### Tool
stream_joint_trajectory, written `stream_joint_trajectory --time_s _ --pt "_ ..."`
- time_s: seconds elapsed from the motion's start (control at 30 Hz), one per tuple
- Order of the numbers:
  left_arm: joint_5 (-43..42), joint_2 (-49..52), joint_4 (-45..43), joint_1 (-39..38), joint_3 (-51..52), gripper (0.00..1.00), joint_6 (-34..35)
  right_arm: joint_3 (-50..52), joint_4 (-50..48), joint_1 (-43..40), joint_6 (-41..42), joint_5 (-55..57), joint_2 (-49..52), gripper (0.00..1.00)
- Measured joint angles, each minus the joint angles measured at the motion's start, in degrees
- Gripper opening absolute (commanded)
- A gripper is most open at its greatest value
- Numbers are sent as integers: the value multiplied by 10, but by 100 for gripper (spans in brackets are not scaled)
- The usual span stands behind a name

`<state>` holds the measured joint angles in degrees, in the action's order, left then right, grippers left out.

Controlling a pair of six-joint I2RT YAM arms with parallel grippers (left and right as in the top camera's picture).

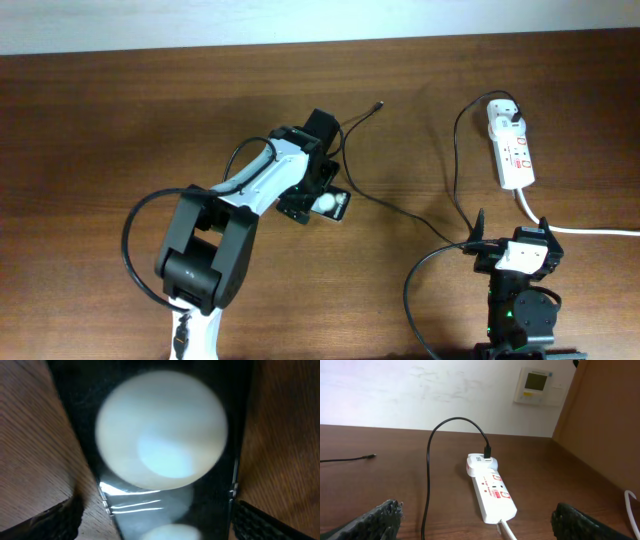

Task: Plug charger to phone and switch on socket
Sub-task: 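Lift the phone upright with the left gripper toward the center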

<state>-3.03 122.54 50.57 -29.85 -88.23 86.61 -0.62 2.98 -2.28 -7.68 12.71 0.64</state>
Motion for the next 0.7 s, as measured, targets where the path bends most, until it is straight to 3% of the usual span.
stream_joint_trajectory --time_s 0.1,0.23,0.4,0.5,0.57,0.7 --pt "2 6 10 0 -6 71 3 0 0 0 0 0 0 99" --pt "3 6 10 0 -7 70 -9 0 0 0 0 0 0 99" --pt "-16 6 17 16 -7 65 -99 0 0 0 0 0 0 99" --pt "-25 6 28 37 -7 65 -209 0 0 0 0 0 0 99" --pt "-12 6 46 38 -9 98 -250 0 0 0 -1 0 0 99" --pt "13 9 54 38 -10 99 -270 0 0 0 -1 0 0 99"
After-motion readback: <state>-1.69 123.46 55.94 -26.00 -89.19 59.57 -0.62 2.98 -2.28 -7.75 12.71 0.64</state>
